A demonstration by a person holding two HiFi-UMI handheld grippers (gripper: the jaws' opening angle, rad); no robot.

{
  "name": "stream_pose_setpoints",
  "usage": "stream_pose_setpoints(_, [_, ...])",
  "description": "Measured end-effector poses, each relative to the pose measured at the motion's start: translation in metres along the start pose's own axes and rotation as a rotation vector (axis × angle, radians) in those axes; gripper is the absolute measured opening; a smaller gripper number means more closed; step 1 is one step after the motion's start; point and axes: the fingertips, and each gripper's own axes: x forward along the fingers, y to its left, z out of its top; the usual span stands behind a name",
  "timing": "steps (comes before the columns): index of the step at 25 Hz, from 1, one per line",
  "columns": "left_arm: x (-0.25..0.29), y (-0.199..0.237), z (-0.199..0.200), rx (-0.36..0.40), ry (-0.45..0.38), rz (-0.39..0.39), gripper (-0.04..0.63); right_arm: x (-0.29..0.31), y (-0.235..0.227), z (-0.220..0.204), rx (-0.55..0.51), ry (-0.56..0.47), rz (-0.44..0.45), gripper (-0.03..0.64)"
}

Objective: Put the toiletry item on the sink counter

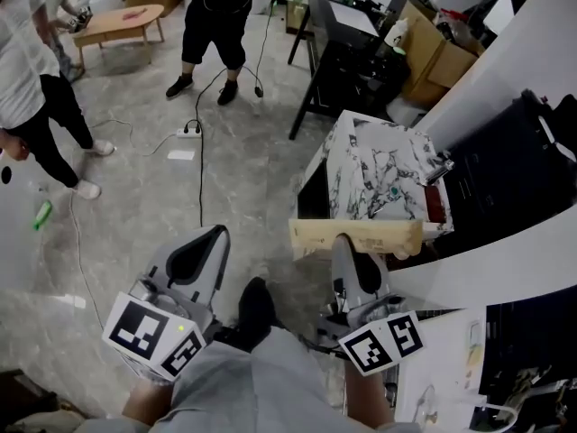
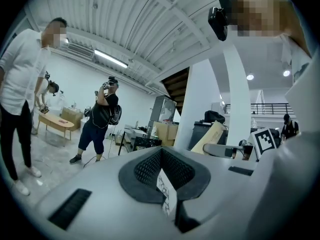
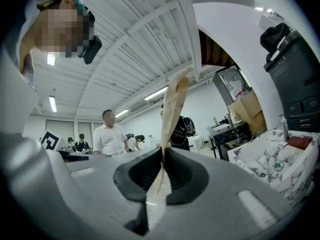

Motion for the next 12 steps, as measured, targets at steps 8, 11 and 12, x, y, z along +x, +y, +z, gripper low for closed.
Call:
stream_pose_setpoints(8, [0.065, 0.012, 0.02, 0.039, 0.007, -0.015, 0.005, 0.043, -0.045, 0.014, 0.035, -0.034, -0.006, 0.017])
stream_pose_setpoints(11, [0.097, 0.018, 0.024, 0.04, 0.017, -0.027, 0.005, 0.062, -0.07, 0.021, 0.037, -0.033, -0.028, 0.017])
stream_pose_setpoints(12, [0.108, 0.02, 0.026, 0.039, 0.018, -0.032, 0.005, 0.069, -0.079, 0.024, 0.037, -0.032, -0.035, 0.017])
